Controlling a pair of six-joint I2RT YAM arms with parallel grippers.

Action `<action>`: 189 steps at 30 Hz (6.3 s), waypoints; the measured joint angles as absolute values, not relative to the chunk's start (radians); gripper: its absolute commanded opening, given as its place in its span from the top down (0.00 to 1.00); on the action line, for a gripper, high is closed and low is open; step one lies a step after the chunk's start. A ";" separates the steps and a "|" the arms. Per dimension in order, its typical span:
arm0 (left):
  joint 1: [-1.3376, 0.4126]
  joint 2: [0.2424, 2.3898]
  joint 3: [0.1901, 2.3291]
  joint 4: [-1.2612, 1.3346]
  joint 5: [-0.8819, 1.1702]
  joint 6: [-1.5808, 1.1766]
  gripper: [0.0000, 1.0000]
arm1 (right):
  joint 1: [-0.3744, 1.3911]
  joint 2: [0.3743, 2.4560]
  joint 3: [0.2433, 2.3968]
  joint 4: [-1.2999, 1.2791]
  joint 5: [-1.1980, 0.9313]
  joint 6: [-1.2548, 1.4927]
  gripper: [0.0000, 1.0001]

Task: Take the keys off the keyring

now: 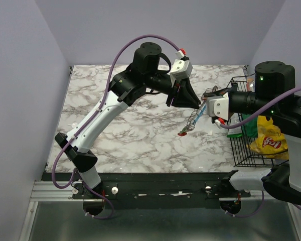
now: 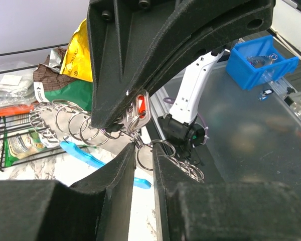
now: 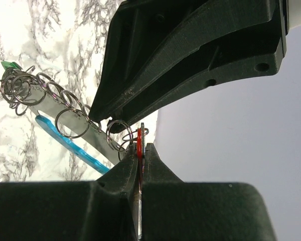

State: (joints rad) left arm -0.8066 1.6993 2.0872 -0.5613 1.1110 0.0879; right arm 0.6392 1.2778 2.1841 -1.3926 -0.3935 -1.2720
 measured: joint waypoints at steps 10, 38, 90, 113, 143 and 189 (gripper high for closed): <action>-0.807 1.713 2.100 -0.532 1.110 0.045 0.96 | 0.639 1.276 2.170 -1.392 -0.394 -1.273 0.99; -0.812 1.682 1.988 -0.690 0.699 0.068 1.00 | 0.642 1.198 1.780 -1.245 -0.228 -1.362 0.99; -0.938 1.577 1.876 -0.896 0.254 0.454 1.00 | 0.646 1.242 1.602 -1.165 -0.541 -1.342 0.99; -0.896 1.532 1.862 -0.742 0.202 0.356 1.00 | 0.692 1.157 1.549 -0.864 -0.270 -0.949 0.99; -0.667 1.548 1.792 -0.712 0.584 0.370 0.54 | 0.687 1.055 1.466 -0.963 -0.191 -1.108 0.99; -0.756 1.658 1.737 -0.397 1.242 0.038 0.69 | 0.646 1.040 1.568 -1.044 -0.379 -1.089 0.99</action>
